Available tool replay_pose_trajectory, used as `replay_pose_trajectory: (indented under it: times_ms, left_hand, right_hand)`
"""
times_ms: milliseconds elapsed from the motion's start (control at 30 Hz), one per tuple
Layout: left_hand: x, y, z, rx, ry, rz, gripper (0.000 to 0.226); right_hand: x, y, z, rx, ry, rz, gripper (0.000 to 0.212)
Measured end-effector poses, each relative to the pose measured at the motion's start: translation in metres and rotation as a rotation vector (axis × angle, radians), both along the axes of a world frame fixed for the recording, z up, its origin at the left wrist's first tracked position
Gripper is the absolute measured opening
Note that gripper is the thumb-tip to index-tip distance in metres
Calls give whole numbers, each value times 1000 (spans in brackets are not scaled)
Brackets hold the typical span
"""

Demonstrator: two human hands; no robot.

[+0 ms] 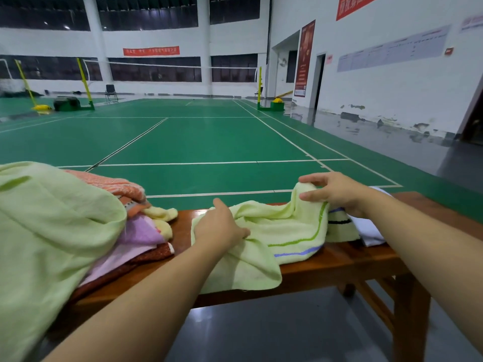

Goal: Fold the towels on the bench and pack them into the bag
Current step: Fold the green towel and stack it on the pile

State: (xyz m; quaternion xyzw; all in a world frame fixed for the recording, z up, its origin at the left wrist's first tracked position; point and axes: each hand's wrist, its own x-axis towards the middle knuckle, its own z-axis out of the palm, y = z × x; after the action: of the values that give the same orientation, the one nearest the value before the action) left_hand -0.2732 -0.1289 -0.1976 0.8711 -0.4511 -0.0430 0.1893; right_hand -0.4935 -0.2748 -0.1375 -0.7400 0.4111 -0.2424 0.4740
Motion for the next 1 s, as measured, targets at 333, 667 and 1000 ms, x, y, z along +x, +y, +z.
replay_pose_trajectory:
  times_ms: [333,667,1000]
  left_hand:
    - [-17,-11,-3,85,40,-78,37]
    - [77,17,47,-559,1115,52,24]
    - [128,36,73,-577,105,230,41]
  right_hand:
    - [8,5,-15,23,25,106,74]
    - [-35,-32,-11,-210,59,-389,36]
    - [-14,2,-7,-461,-9,-352,27]
